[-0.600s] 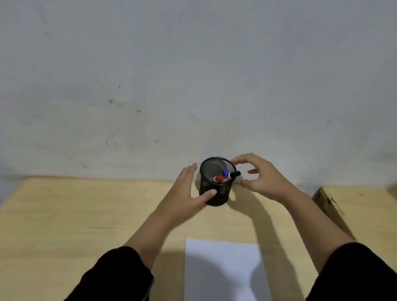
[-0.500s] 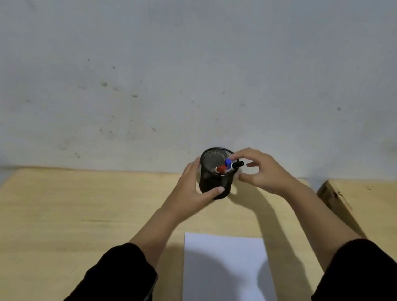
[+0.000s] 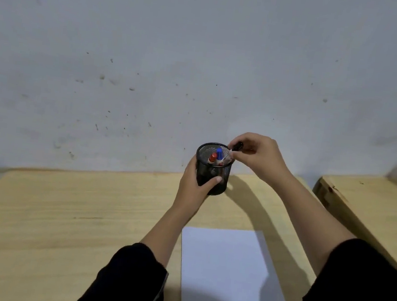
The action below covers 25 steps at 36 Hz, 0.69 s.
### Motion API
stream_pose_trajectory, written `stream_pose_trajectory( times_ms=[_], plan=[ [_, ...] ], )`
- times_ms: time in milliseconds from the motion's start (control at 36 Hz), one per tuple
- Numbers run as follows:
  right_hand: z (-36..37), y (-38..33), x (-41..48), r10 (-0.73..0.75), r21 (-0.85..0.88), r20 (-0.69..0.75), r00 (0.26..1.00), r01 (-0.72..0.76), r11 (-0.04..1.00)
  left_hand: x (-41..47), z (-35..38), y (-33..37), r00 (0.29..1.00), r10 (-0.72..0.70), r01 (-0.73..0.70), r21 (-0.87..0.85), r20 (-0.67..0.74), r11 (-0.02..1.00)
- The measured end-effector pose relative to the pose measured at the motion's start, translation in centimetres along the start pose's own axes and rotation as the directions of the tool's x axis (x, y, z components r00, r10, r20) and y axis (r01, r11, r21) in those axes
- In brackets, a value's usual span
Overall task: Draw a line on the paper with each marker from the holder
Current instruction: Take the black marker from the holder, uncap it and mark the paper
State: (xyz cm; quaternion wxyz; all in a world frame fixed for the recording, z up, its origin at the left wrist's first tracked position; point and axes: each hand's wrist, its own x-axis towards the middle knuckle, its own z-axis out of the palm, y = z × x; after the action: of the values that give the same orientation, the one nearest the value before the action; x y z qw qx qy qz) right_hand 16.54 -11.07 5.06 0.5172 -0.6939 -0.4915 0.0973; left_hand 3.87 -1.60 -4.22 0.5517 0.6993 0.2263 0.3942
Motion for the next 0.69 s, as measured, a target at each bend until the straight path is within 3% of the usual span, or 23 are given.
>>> stream_pose_trajectory(
  times_ms=[167, 389, 472, 583, 694],
  plan=[
    [-0.5, -1.8, -2.1, -0.006, 0.163, -0.250, 0.968, 0.049, 0.985, -0.3, 0.5, 0.1, 1.000, -0.022, 0.023, 0.058, -0.012, 0.998],
    [-1.9, -5.5, -4.7, -0.075, 0.301, -0.400, 0.914, 0.208, 0.931, -0.8, 0.7, 0.8, 0.980, -0.107, 0.148, 0.250, -0.170, 0.957],
    [-2.0, -6.8, -5.8, -0.111, 0.291, -0.428, 0.897, 0.253, 0.923, -1.7, 0.1, 1.5, 0.974, -0.155, 0.191, 0.227, -0.166, 0.955],
    [-1.4, -7.4, -7.3, -0.107, 0.270, -0.410, 0.906, 0.232, 0.934, -3.9, -1.2, 3.8, 0.978, -0.168, 0.175, 0.051, -0.123, 0.983],
    [-0.3, -7.3, -9.0, -0.082, 0.221, -0.341, 0.936, 0.165, 0.961, -5.5, -3.1, 7.0, 0.995, -0.020, 0.022, 0.017, -0.095, 1.000]
  ],
)
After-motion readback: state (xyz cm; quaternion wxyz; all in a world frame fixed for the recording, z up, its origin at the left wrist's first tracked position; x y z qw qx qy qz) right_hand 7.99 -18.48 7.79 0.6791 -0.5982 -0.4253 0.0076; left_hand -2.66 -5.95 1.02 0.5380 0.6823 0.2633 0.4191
